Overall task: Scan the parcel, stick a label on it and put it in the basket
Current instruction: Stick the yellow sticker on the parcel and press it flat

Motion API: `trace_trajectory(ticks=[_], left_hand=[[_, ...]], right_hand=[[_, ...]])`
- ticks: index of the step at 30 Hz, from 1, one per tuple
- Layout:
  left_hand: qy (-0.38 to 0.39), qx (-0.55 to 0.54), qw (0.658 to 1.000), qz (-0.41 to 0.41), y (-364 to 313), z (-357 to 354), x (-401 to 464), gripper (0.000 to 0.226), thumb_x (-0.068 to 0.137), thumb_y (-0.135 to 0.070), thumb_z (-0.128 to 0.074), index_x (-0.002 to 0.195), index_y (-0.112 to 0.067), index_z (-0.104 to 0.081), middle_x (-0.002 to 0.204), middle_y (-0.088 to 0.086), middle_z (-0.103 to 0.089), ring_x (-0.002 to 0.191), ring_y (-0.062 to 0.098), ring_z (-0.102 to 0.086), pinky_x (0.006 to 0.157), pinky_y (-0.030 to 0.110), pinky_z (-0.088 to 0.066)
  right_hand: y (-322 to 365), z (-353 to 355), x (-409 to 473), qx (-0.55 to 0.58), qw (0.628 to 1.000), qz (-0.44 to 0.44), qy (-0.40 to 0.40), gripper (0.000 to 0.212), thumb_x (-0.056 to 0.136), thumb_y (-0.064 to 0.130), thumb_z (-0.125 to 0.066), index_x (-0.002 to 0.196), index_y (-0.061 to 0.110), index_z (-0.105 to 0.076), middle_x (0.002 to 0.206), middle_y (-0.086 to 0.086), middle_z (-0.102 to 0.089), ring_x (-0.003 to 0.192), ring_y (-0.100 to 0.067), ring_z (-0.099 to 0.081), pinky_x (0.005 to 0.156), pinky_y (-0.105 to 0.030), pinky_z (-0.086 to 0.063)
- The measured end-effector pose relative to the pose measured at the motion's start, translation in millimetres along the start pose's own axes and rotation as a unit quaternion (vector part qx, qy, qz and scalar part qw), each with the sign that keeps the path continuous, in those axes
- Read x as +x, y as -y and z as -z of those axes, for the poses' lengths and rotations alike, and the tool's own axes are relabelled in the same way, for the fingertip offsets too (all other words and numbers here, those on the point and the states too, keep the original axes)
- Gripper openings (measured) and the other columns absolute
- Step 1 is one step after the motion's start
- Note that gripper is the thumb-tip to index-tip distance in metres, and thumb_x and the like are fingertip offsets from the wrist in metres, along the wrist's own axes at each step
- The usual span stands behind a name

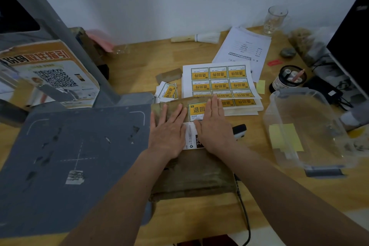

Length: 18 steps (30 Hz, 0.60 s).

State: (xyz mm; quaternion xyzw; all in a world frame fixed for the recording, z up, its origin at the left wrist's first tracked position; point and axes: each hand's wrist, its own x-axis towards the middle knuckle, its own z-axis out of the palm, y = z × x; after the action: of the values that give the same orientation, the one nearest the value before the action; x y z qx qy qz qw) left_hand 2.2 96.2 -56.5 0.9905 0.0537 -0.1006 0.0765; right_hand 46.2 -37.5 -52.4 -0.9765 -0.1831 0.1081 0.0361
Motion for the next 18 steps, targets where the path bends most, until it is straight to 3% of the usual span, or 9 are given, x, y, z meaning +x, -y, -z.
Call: trace_trajectory(ticks=[5,9,13,16,18], left_hand=[[0.005,0.0,1.0,-0.002,0.1,0.8,-0.3,0.052,0.1,-0.042,-0.013,0.149,-0.035,0.004,0.159,-0.015,0.005,0.147,0.022,0.014,0.117,0.05,0.011],[0.004,0.002,1.0,-0.001,0.4,0.2,-0.3,0.052,0.1,-0.041,-0.013,0.149,-0.035,0.004,0.159,-0.016,0.006,0.147,0.022,0.014,0.118,0.051,0.009],[0.012,0.001,1.0,-0.002,0.7,1.4,0.1,0.053,0.1,-0.041,-0.013,0.149,-0.035,0.005,0.159,-0.015,0.008,0.147,0.021,0.016,0.117,0.05,0.011],[0.017,-0.011,1.0,-0.004,1.5,2.8,0.8,0.053,0.1,-0.042,-0.014,0.149,-0.035,0.004,0.159,-0.015,0.008,0.146,0.021,0.017,0.117,0.05,0.012],[0.018,-0.021,1.0,-0.006,2.7,2.5,1.1,0.052,0.1,-0.043,-0.013,0.15,-0.036,0.003,0.159,-0.016,0.007,0.146,0.02,0.017,0.117,0.049,0.013]], right_hand=[[-2.8,1.9,-12.4,0.071,0.997,-0.011,-0.005,0.07,0.102,0.039,-0.024,0.148,-0.003,0.008,0.159,-0.021,0.013,0.149,-0.029,0.005,0.119,-0.033,-0.008],[-4.2,-2.6,-19.0,0.195,0.979,-0.052,0.006,0.072,0.101,0.036,-0.032,0.151,0.003,0.009,0.161,-0.013,0.003,0.147,-0.023,-0.016,0.113,-0.031,-0.028],[-9.0,-4.8,-26.0,0.184,0.981,-0.06,0.027,0.075,0.099,0.045,-0.031,0.151,0.007,0.008,0.161,-0.012,-0.006,0.142,-0.022,-0.031,0.106,-0.034,-0.038],[-9.5,1.7,-28.6,0.088,0.992,-0.09,0.023,0.079,0.097,0.054,-0.022,0.151,0.001,0.0,0.159,-0.02,-0.011,0.146,-0.031,-0.018,0.117,-0.041,-0.021],[-3.9,6.9,-25.4,-0.015,0.998,-0.048,-0.031,0.076,0.097,0.054,-0.013,0.151,0.001,0.0,0.16,-0.021,0.0,0.148,-0.035,0.0,0.12,-0.046,-0.005]])
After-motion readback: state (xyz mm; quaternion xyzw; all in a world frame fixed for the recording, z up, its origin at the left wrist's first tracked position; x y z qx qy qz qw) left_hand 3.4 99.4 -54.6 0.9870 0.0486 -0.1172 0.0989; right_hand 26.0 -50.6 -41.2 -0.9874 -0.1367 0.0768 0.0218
